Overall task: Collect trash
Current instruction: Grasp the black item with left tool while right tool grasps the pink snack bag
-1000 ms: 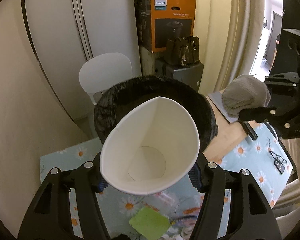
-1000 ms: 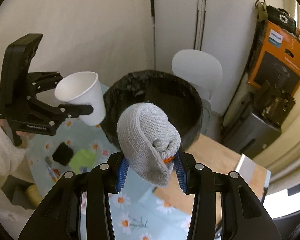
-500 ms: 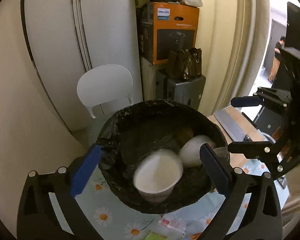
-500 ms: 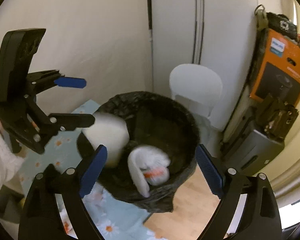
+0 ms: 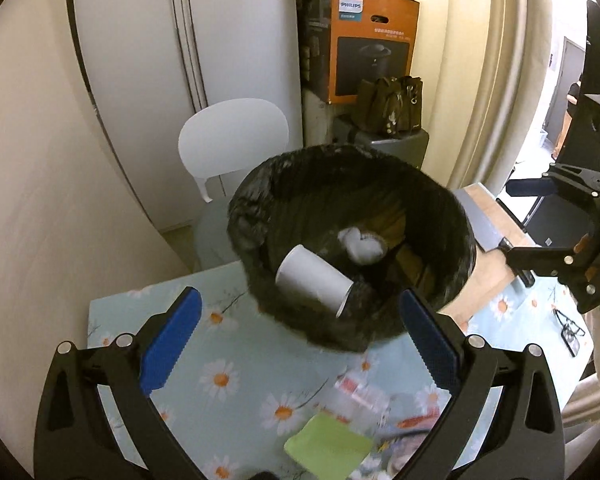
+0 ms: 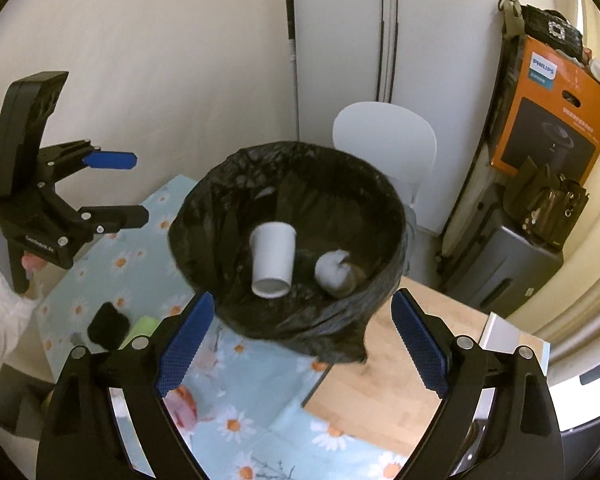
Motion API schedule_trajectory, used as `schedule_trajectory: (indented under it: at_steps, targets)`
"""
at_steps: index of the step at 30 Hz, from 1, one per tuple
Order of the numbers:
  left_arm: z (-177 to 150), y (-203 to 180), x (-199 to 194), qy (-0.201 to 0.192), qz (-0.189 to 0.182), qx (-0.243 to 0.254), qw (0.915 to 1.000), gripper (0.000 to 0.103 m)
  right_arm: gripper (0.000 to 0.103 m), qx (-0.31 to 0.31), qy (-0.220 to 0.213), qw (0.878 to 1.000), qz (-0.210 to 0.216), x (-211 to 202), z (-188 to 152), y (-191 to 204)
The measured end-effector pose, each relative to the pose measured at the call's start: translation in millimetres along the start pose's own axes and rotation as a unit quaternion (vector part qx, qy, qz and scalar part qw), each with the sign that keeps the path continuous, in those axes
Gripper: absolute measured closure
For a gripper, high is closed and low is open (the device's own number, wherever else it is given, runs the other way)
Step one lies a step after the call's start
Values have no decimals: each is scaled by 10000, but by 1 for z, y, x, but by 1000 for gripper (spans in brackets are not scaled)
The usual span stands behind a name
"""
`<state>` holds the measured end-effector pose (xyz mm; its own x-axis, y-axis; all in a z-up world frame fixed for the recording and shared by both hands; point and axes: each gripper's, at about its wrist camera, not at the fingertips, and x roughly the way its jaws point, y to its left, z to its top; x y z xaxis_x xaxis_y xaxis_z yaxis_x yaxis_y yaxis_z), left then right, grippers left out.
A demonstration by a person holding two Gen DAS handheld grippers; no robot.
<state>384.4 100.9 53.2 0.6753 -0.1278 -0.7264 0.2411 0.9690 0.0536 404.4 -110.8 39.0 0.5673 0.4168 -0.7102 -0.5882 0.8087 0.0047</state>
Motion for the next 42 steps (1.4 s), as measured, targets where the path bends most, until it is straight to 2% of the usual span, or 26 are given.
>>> schedule_trajectory:
  at_steps: [8, 16, 23, 36, 42]
  targets:
    - [-36, 21, -27, 45, 83, -122, 9999, 6, 17, -76, 122, 9999, -5, -16, -12, 37]
    - [-69, 37, -37, 170, 104, -260, 9995, 6, 17, -84, 239, 9997, -66, -22, -24, 64]
    - [-95, 50, -36, 253, 53, -380, 9989, 6, 17, 24, 417, 9991, -116, -18, -37, 83]
    - [-143, 74, -21, 661, -106, -622, 9958, 6, 17, 188, 733, 9969, -215, 3, -62, 111]
    - [-159, 79, -14, 810, -97, -559, 9951, 6, 17, 307, 759, 9964, -209, 15, -75, 119]
